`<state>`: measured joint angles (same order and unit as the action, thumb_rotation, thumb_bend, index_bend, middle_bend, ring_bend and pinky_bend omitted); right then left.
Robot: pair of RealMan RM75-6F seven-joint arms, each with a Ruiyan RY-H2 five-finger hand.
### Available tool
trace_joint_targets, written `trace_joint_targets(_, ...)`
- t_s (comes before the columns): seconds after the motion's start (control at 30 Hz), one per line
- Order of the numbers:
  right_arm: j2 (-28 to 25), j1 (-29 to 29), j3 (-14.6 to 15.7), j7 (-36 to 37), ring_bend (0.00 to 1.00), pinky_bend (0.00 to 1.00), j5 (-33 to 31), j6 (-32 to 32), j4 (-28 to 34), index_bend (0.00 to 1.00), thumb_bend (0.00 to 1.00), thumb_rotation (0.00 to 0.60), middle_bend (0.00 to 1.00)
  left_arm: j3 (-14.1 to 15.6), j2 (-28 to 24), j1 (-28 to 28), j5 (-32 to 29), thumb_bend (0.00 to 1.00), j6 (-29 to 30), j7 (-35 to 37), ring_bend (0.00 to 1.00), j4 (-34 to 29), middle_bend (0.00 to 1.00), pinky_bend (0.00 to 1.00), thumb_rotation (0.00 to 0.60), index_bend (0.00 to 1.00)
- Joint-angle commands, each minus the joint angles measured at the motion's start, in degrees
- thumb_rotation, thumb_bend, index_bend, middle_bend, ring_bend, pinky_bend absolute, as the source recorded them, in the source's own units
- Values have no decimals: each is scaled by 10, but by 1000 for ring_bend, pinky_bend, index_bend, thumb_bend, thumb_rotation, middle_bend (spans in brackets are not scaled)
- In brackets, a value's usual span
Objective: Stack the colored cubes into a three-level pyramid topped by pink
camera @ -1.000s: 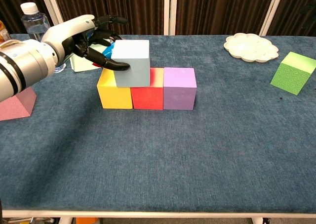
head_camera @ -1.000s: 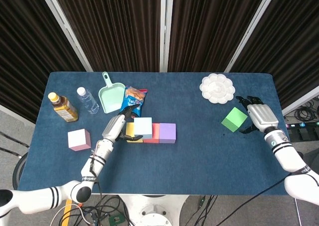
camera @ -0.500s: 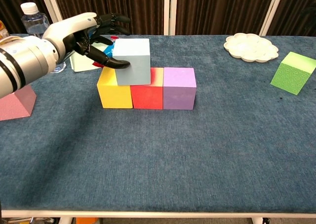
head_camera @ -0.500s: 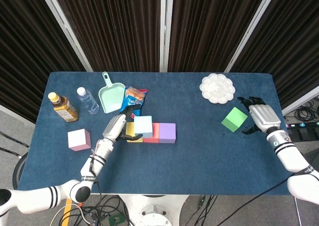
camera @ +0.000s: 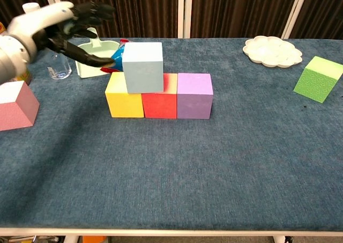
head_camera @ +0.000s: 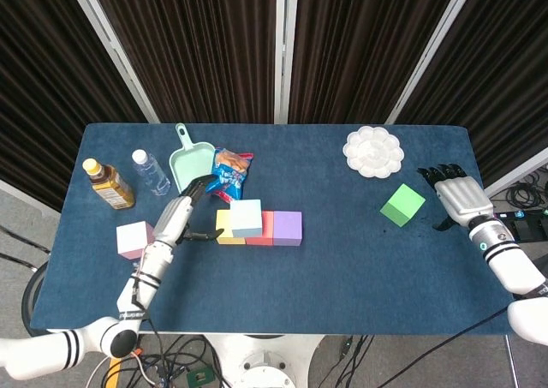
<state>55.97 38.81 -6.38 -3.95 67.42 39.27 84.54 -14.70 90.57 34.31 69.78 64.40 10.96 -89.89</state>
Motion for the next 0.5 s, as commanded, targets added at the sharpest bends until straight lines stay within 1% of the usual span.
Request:
trace_joint_targets(0.03,8,8,10,-39,0,0,-6,-3,-15,0,0,600,72,9,-21,-26,13,143,29,5,0,-3,45,118,600,89)
trace_joint_targets(0.17,36,20,24,-111,0,0,-9,5,-50,0,0,600,64,11,-37,-52,14,142,65,5,0,-10,45,118,600,89)
trace_joint_targets(0.23,54,24,26,-125,0,0,-6,8,-70,0,0,600,60,13,-35,-66,19,139,90,3,0,-9,45,118,600,89)
trace_joint_targets(0.33,87,29,28,-123,0,0,9,9,-105,0,0,600,54,15,-25,-82,31,133,126,-3,0,1,45,118,600,89)
trace_joint_targets(0.5,133,37,37,-103,0,0,51,5,-161,0,0,600,53,10,-21,-89,31,130,135,-6,0,-4,45,118,600,89)
